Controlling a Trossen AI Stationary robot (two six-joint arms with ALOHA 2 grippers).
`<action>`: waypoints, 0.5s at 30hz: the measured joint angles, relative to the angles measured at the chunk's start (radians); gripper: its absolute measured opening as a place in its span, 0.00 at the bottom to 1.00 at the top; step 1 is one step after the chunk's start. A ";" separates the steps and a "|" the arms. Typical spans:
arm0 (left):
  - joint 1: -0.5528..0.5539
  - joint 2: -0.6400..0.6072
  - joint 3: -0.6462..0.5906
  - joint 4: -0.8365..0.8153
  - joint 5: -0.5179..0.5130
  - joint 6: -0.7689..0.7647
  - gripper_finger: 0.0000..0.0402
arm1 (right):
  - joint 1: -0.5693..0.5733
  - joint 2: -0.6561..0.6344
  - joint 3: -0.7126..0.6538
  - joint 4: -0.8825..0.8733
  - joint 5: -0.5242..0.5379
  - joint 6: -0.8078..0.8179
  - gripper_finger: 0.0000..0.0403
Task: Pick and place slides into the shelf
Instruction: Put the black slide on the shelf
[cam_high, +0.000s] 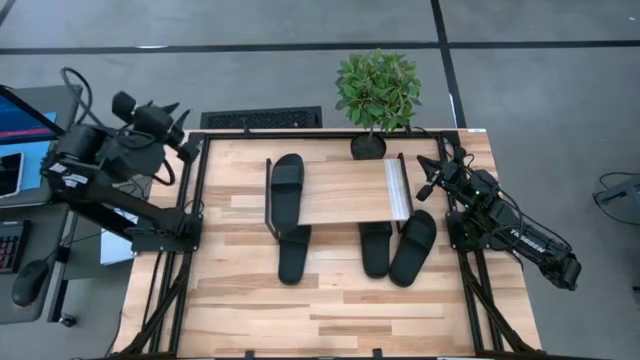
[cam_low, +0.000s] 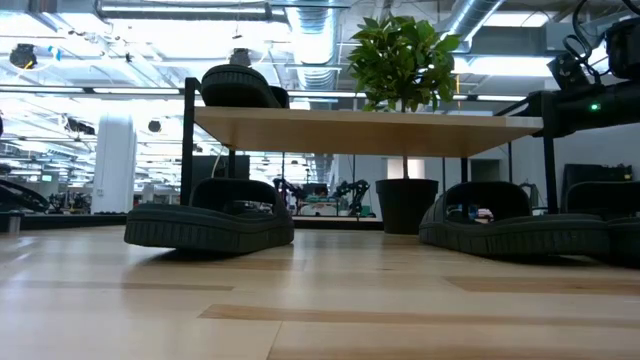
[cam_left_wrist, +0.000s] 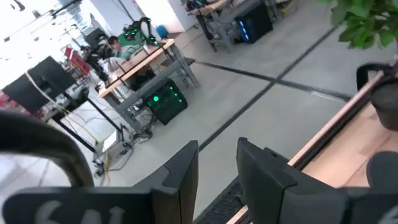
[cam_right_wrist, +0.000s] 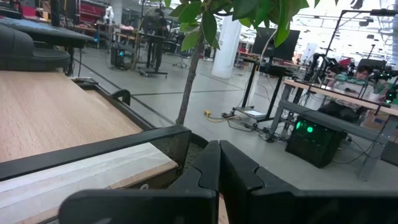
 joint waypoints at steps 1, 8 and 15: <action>-0.004 -0.026 -0.054 0.034 -0.006 -0.008 0.25 | 0.000 0.000 0.000 0.000 0.000 0.000 0.00; -0.020 -0.181 -0.460 0.414 0.000 0.037 0.25 | 0.000 0.000 0.000 0.000 0.000 0.000 0.00; -0.020 -0.255 -0.782 0.610 0.094 -0.061 0.25 | 0.000 0.000 0.000 0.000 0.000 0.000 0.00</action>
